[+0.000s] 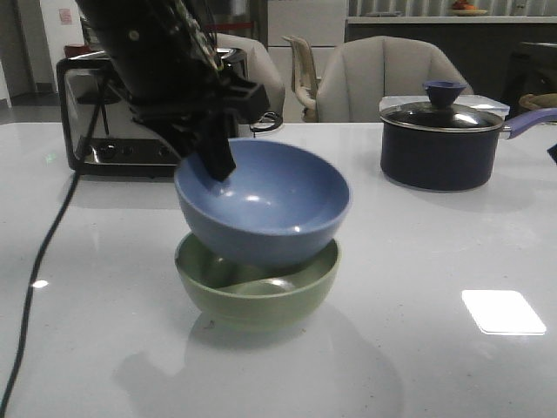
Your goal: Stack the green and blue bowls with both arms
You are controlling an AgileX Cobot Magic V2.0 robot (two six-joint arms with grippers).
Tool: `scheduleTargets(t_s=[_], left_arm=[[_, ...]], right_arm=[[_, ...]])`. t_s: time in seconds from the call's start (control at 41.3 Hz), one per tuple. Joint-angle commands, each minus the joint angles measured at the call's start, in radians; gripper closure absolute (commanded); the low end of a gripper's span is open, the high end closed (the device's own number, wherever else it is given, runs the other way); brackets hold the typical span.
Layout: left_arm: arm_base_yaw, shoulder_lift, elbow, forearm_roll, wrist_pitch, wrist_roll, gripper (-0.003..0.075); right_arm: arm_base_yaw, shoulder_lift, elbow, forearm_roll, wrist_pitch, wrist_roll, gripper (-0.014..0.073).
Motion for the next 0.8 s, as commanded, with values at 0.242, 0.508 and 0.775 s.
scheduleTargets(t_s=[0.242, 0.508, 0.775], left_arm=[[0.001, 0.018, -0.031, -0.019, -0.073, -0.014, 0.0347], [0.001, -0.078, -0.065, -0.023, 0.008, -0.007, 0.023], [0.001, -0.323, -0.038, -0.023, 0.081, 0.013, 0.023]], right_arm=[[0.001, -0.005, -0.024, -0.01, -0.059, -0.008, 0.013], [0.001, -0.005, -0.024, -0.01, -0.059, -0.008, 0.013], [0.001, -0.005, -0.024, -0.01, -0.059, -0.008, 0.013]])
